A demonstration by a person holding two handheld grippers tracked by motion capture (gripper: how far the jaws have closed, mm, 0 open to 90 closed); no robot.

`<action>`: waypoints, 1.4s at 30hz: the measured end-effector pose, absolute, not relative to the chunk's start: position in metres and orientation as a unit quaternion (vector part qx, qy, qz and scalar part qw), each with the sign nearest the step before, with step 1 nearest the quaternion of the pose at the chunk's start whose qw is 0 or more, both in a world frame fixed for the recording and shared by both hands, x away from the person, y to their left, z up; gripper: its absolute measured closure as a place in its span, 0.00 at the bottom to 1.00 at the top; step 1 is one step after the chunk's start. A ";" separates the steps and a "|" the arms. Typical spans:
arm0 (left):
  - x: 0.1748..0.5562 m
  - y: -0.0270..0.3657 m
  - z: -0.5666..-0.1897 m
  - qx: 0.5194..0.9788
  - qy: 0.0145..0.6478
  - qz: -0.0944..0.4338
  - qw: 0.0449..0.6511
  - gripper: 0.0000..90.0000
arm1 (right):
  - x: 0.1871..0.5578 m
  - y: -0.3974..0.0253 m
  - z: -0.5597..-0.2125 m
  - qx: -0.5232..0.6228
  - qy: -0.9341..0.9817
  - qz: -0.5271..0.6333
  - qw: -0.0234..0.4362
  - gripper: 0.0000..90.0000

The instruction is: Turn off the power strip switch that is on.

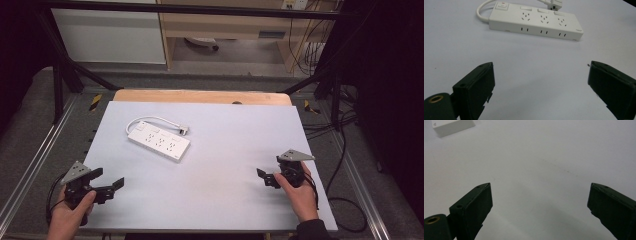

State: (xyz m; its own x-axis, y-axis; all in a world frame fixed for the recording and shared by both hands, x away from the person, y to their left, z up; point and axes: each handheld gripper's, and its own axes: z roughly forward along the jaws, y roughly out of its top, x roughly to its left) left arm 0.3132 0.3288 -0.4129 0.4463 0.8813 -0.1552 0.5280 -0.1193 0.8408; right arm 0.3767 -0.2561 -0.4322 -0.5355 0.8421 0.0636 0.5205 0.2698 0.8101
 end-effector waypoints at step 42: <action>0.323 0.306 -0.383 0.718 0.461 0.207 0.479 0.08 | 0.367 -0.253 -0.429 0.426 0.758 0.437 0.229 0.04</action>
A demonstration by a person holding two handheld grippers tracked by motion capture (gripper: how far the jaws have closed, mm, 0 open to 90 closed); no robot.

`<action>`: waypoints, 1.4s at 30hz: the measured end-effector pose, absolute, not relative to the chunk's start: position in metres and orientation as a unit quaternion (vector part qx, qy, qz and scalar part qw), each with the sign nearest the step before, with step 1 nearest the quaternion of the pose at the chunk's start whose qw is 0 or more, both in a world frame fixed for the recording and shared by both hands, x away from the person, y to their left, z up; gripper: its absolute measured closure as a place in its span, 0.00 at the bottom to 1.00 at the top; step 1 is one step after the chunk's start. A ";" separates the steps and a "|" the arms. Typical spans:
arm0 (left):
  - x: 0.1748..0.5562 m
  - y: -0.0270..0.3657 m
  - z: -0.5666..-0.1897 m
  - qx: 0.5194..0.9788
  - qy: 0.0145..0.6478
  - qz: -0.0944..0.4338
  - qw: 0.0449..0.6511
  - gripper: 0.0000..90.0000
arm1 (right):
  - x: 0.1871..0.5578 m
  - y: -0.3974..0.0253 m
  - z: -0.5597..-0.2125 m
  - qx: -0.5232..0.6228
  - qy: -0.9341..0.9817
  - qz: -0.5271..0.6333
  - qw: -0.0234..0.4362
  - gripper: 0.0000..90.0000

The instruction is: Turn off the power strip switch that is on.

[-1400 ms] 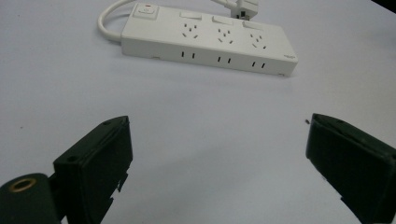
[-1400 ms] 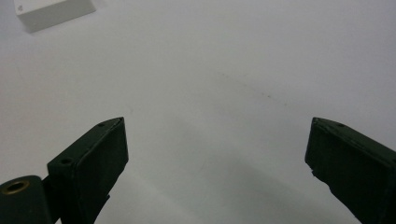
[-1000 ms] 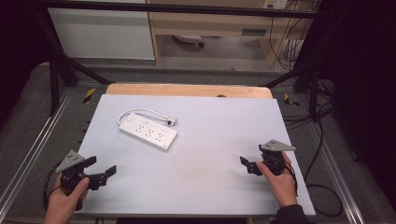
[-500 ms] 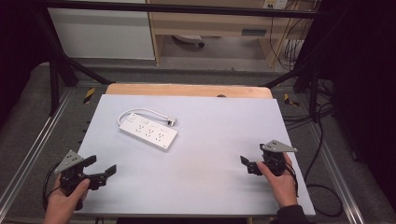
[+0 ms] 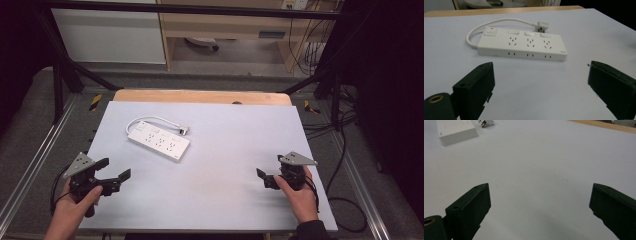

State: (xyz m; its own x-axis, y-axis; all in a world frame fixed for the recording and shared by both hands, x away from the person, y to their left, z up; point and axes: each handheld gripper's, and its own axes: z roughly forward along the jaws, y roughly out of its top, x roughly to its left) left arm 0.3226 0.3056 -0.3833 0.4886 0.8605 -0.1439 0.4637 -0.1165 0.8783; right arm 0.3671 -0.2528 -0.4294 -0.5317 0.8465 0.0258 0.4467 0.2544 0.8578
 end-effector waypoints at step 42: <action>0.456 0.244 -0.357 0.771 0.459 0.167 0.409 0.10 | 0.365 -0.256 -0.430 0.429 0.758 0.433 0.231 0.04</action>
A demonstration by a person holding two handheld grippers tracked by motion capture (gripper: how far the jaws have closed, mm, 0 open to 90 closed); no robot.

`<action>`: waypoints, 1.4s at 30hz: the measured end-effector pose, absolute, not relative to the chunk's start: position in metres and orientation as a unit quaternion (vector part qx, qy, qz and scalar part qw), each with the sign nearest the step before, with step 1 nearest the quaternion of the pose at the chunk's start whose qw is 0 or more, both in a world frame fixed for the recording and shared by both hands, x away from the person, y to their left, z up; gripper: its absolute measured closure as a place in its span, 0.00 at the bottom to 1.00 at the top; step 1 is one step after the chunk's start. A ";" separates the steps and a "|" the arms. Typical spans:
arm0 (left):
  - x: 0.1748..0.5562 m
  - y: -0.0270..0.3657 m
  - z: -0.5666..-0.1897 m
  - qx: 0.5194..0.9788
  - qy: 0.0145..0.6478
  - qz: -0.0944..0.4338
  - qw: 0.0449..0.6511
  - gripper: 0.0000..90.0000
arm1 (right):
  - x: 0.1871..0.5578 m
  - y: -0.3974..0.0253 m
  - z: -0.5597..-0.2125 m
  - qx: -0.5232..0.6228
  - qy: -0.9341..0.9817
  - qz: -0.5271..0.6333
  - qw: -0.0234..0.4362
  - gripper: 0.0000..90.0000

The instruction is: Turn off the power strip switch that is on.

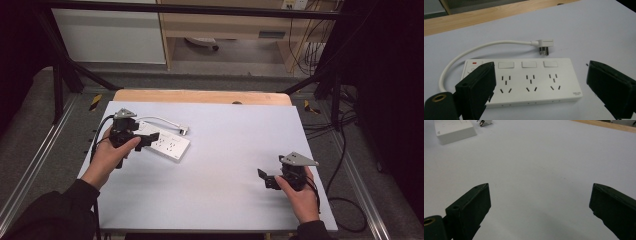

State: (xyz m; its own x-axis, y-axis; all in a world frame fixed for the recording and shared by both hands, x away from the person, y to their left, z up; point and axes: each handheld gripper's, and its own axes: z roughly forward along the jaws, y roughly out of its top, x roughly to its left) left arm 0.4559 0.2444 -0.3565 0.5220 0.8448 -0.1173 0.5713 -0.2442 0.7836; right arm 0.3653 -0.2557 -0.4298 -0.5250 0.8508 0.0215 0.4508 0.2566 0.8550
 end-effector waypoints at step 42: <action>0.513 0.255 -0.370 0.771 0.486 0.186 0.367 0.11 | 0.367 -0.257 -0.432 0.430 0.766 0.418 0.232 0.04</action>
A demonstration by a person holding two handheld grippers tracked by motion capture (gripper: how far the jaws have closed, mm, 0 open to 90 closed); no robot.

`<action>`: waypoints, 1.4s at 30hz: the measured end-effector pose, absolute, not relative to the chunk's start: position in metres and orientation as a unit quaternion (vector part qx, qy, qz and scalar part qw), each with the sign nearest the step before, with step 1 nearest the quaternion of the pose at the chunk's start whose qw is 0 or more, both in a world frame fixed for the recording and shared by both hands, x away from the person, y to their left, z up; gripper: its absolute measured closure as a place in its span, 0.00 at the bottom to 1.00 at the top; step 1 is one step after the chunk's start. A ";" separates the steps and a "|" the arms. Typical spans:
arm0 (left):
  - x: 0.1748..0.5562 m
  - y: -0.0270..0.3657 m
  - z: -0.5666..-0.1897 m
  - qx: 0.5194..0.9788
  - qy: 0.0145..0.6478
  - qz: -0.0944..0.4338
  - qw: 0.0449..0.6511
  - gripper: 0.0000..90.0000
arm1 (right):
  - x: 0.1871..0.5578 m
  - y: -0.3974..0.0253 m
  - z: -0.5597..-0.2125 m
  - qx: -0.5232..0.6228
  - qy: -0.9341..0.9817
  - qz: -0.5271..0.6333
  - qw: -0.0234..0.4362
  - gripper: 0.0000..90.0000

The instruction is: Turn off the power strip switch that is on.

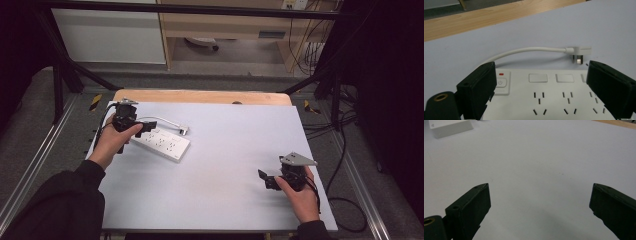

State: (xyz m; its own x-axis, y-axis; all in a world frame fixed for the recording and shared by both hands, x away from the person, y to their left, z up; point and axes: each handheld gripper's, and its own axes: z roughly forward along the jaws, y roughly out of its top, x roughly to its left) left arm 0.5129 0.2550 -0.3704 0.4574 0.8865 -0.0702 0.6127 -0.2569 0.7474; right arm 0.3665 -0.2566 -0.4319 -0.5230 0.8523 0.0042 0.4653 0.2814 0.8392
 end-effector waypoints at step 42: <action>0.525 0.248 -0.388 0.777 0.495 0.178 0.346 0.89 | 0.367 -0.259 -0.432 0.434 0.764 0.415 0.236 0.04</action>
